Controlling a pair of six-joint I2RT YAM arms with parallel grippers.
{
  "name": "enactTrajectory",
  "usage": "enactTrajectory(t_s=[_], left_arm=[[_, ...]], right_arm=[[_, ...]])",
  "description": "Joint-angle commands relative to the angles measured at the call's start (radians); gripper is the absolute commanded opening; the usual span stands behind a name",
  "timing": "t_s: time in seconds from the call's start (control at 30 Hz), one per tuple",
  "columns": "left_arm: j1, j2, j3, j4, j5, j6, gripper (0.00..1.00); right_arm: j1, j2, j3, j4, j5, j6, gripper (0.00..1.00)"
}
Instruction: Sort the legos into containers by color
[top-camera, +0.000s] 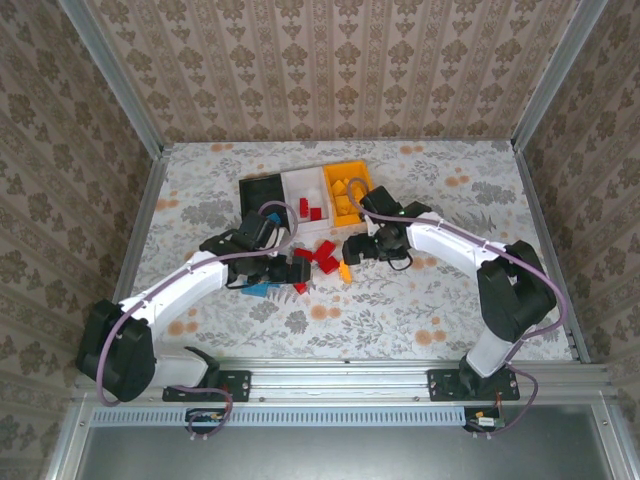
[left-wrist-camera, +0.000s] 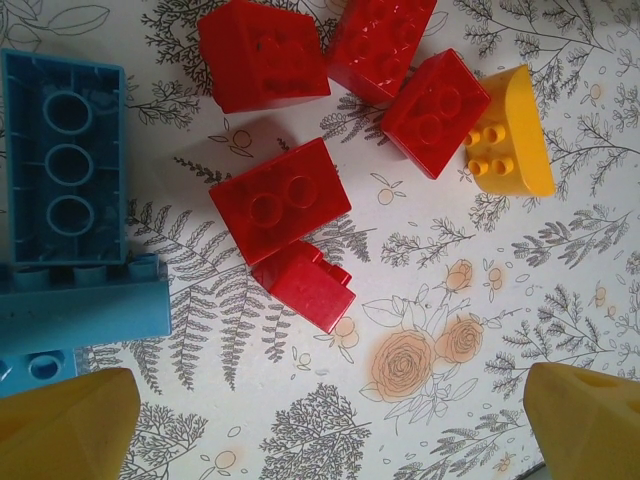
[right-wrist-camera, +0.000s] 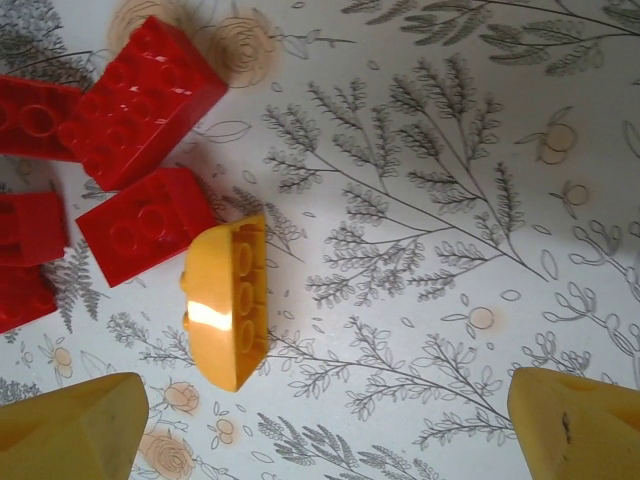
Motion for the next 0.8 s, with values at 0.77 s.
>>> enactTrajectory(t_s=[0.77], left_arm=[[-0.003,0.03,-0.003,0.033,0.0,0.0,1.0]], right_arm=[[0.034,0.098,0.094,-0.037,-0.013,-0.014,0.99]])
